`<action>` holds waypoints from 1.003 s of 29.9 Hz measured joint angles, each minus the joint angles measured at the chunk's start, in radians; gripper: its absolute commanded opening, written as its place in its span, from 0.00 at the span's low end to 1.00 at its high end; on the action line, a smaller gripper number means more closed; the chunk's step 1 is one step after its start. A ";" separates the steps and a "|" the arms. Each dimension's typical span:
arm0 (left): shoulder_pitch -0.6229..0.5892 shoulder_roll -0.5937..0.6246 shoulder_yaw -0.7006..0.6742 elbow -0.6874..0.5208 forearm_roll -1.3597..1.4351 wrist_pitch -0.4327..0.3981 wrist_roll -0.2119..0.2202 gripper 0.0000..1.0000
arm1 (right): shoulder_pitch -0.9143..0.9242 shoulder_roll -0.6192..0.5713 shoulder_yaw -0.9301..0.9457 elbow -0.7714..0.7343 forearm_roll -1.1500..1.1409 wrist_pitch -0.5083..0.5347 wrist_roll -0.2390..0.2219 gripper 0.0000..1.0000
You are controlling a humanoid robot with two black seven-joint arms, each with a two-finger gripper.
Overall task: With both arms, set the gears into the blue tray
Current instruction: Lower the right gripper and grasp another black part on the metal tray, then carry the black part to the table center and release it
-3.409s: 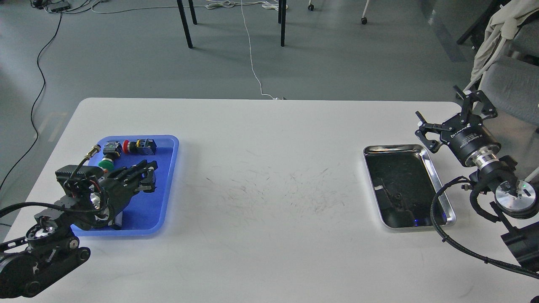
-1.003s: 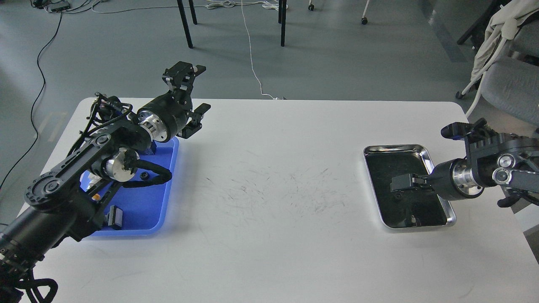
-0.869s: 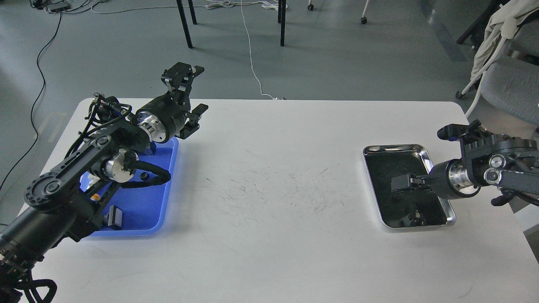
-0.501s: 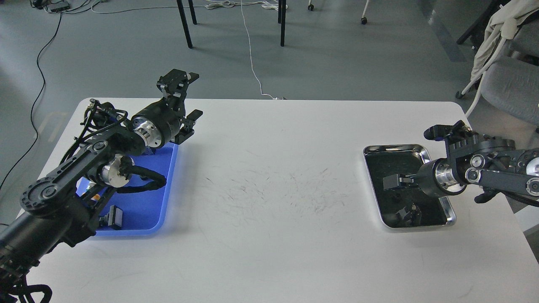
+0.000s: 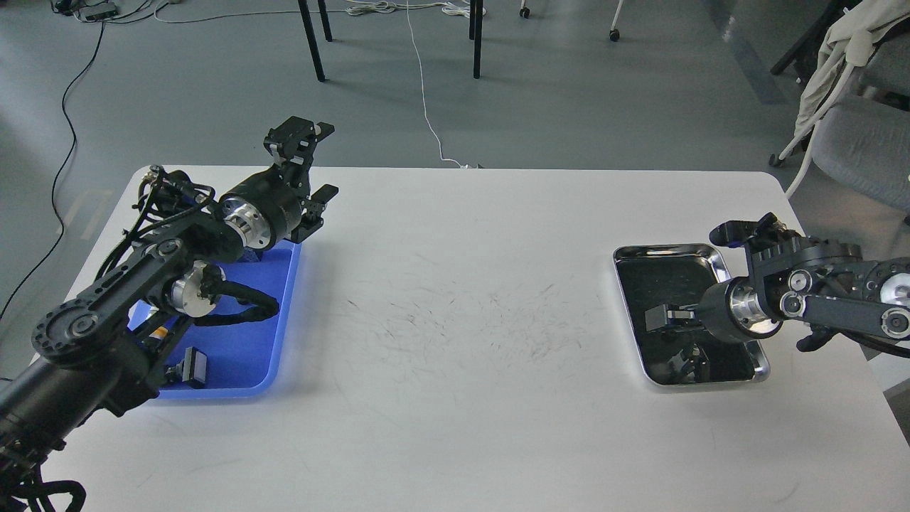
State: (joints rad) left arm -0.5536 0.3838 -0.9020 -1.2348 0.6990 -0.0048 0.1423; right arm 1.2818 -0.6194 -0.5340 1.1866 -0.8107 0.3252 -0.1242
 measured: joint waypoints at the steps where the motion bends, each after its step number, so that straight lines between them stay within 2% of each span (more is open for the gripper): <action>1: 0.000 0.001 0.000 0.000 0.000 0.000 0.000 0.98 | -0.001 0.003 0.000 0.000 0.000 0.000 0.000 0.69; 13: 0.001 0.002 -0.001 0.000 0.000 0.000 -0.001 0.98 | 0.002 0.010 -0.034 -0.002 -0.003 0.008 0.000 0.34; 14: 0.001 0.004 -0.001 0.000 0.000 0.000 -0.001 0.98 | 0.002 0.010 -0.037 -0.002 -0.003 0.008 0.000 0.29; 16: 0.001 0.006 -0.001 0.000 0.000 0.000 -0.001 0.98 | 0.002 0.010 -0.040 -0.002 -0.003 0.011 0.000 0.04; 17: 0.001 0.007 -0.002 0.000 0.000 0.000 -0.001 0.98 | 0.002 0.009 -0.040 -0.001 -0.002 0.013 0.001 0.02; 25: 0.000 0.012 -0.002 0.000 0.000 0.000 -0.001 0.98 | 0.028 -0.005 -0.039 0.010 0.003 0.019 0.001 0.02; 30: 0.000 0.015 -0.002 0.000 0.000 0.001 -0.001 0.98 | 0.116 -0.025 -0.027 0.054 0.016 0.015 0.001 0.02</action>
State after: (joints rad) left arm -0.5535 0.3989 -0.9036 -1.2348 0.6995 -0.0042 0.1412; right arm 1.3976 -0.6449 -0.5609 1.2404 -0.7947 0.3404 -0.1235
